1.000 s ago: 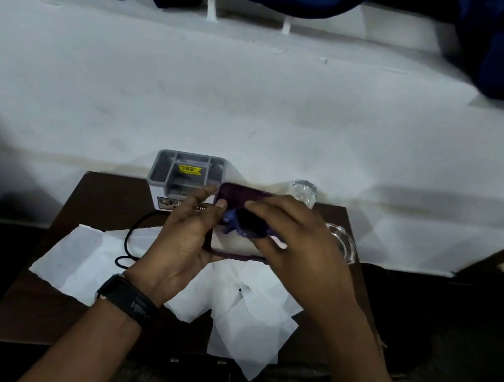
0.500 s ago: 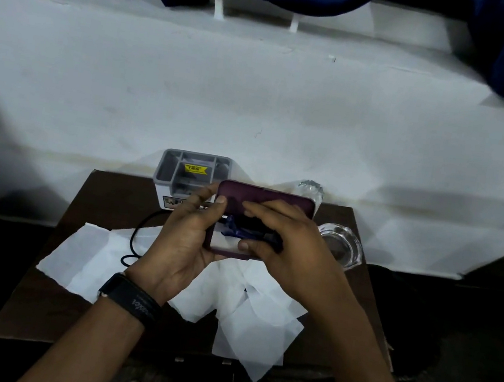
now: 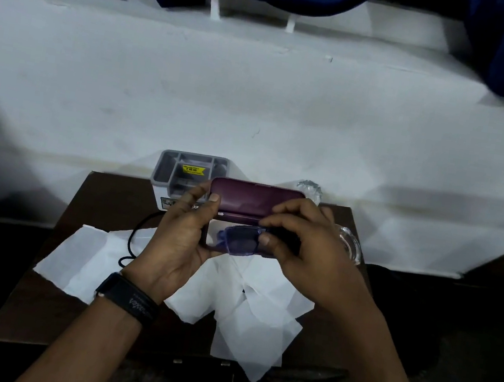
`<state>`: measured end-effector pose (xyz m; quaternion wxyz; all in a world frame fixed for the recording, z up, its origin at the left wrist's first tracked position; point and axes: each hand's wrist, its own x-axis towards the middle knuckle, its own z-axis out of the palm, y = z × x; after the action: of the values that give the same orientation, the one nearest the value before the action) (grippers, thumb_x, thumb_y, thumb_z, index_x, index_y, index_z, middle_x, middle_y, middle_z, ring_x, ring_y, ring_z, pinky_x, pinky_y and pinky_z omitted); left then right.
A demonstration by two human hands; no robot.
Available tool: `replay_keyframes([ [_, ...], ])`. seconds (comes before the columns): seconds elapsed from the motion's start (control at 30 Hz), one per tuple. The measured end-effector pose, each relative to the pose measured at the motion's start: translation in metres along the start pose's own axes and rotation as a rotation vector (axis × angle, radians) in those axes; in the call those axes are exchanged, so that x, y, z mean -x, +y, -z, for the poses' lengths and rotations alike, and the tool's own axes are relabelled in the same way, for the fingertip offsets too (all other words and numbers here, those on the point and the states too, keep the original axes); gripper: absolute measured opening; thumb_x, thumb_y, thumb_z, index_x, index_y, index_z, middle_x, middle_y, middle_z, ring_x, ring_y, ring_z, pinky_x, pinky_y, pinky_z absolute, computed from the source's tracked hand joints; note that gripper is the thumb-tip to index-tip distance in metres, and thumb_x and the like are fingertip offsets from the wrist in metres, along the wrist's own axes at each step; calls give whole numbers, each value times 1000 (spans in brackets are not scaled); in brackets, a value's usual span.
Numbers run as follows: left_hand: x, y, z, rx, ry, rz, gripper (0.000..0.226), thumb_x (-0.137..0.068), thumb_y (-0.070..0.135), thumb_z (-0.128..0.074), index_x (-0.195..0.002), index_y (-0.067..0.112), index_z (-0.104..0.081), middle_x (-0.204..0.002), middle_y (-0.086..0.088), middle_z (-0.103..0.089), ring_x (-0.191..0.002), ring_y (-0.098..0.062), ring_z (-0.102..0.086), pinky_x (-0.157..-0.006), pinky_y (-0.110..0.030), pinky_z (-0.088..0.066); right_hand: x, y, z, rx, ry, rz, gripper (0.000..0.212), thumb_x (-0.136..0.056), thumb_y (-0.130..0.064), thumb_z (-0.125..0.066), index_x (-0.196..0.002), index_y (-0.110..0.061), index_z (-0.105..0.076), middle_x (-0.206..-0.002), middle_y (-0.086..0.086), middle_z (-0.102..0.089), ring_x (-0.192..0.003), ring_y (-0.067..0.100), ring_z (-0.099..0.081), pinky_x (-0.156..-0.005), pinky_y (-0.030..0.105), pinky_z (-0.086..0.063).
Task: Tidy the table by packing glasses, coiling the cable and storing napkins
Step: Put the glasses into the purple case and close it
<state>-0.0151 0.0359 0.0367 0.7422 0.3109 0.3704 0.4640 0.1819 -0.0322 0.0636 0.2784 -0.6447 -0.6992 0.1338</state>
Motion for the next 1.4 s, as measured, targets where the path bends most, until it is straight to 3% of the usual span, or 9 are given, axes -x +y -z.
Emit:
replay_keyframes([
  [0.43, 1, 3, -2, 25, -10, 26, 36, -100, 18, -57, -136, 15, -58, -116, -14, -75, -95, -29, -76, -71, -52, -63, -6, -4, -8, -250, 143, -47, 14, -91, -16, -74, -90, -30, -78, -98, -21, -62, -107, 17, -56, -94, 45, -50],
  [0.57, 2, 2, -5, 23, -22, 27, 34, -101, 16, -56, -135, 15, -57, -115, -15, -73, -92, -27, -75, -77, -58, -60, -5, -9, -10, -172, 124, -85, 13, -89, -20, -75, -88, -33, -79, -101, -17, -61, -107, 15, -51, -98, 49, -47],
  [0.8, 0, 3, -2, 58, -9, 29, 33, -98, 17, -59, -130, 15, -60, -109, -12, -75, -89, -25, -77, -64, -46, -61, -7, -12, -15, -111, 195, -80, 9, -87, -34, -75, -95, -37, -79, -113, -12, -55, -111, 14, -46, -101, 44, -46],
  [0.87, 0, 5, 0, 50, -11, 26, 34, -99, 17, -58, -133, 15, -60, -113, -12, -75, -93, -26, -76, -65, -45, -61, -8, -10, -11, -288, 323, -144, 16, -89, -44, -70, -103, -40, -75, -122, -10, -55, -115, 13, -53, -100, 33, -48],
  [0.97, 0, 7, 2, 64, -14, 19, 36, -102, 16, -54, -138, 15, -58, -121, -12, -73, -98, -26, -76, -66, -45, -61, -14, -2, 6, -715, 545, -453, 25, -100, -42, -60, -123, -34, -66, -125, -6, -63, -104, 0, -65, -87, 24, -55],
  [1.07, 2, 9, 2, 69, -17, 25, 36, -103, 15, -52, -139, 16, -57, -125, -13, -71, -100, -27, -75, -65, -44, -62, -13, 6, 13, -1081, 230, -724, 36, -101, -55, -51, -125, -31, -64, -121, 0, -71, -104, 18, -73, -89, 46, -61],
  [1.17, 3, 8, 0, 42, -30, 35, 34, -102, 14, -53, -136, 18, -58, -117, -11, -74, -94, -27, -77, -61, -43, -61, -11, 7, 8, -1262, -49, -718, 52, -98, -68, -40, -123, -33, -69, -121, 4, -75, -106, 30, -75, -84, 55, -62],
  [1.3, 5, 9, -3, 27, -34, 15, 58, -81, 14, -71, -137, 15, -57, -124, -18, -71, -103, -32, -73, -66, -44, -61, -13, 3, 1, -1228, -12, -611, 36, -97, -51, -60, -117, -24, -74, -117, 10, -77, -103, 32, -76, -76, 52, -63],
  [1.4, 6, 8, -2, -38, -55, -39, 77, -72, 3, -73, -144, 18, -50, -117, -14, -75, -102, -29, -74, -67, -42, -62, -11, 8, -4, -1221, 9, -552, 24, -95, -31, -72, -118, -30, -73, -116, 6, -77, -102, 32, -76, -78, 51, -63],
])
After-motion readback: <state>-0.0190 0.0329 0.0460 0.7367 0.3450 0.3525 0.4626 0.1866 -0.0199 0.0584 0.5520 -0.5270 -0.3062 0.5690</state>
